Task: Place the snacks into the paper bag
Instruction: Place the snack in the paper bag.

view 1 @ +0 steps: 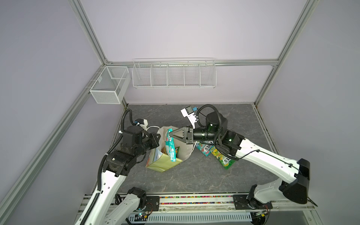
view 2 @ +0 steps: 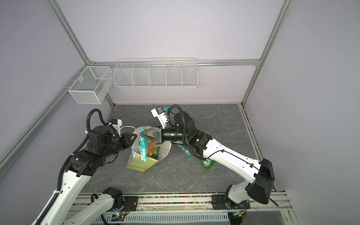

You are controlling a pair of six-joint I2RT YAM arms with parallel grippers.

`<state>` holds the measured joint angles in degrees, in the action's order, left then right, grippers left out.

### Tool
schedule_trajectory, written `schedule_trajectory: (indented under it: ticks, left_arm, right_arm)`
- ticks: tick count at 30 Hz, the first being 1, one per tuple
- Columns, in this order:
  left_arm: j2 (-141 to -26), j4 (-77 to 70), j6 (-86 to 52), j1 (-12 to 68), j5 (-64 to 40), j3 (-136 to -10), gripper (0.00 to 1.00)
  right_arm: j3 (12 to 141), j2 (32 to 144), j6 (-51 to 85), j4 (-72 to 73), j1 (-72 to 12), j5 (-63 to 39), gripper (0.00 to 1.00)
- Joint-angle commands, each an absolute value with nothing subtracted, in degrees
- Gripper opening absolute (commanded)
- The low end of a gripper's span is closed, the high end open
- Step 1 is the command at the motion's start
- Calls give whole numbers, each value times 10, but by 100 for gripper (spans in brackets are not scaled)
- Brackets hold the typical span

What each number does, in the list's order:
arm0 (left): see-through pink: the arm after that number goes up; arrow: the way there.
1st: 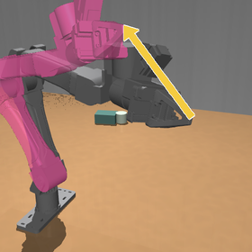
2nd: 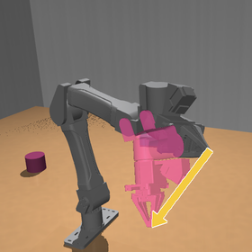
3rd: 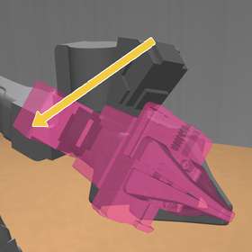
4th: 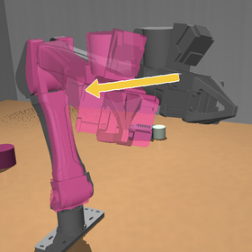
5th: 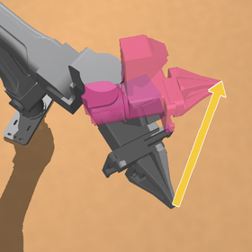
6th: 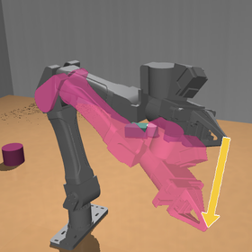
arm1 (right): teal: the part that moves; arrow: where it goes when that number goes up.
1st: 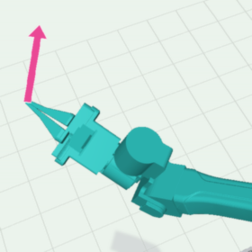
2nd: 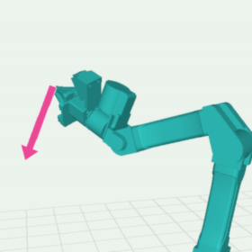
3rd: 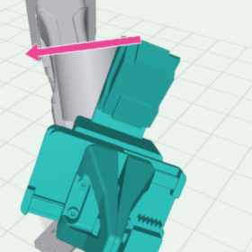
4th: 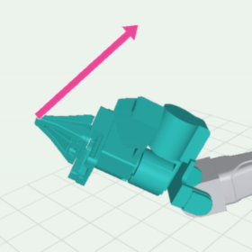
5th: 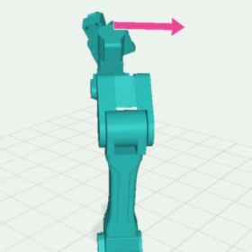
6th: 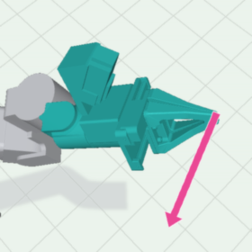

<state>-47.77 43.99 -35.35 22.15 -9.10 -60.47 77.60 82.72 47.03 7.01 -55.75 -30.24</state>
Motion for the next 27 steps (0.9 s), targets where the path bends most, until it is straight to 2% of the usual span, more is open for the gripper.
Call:
schedule_trajectory:
  ticks: [1,27]
  left_arm:
    - [-466,430,-352,223,-97,-613,0]
    - [-461,431,-352,223,-94,-606,0]
  right_arm:
    - [796,829,485,119,-563,-304,7]
    - [792,844,495,134,-568,-301,7]
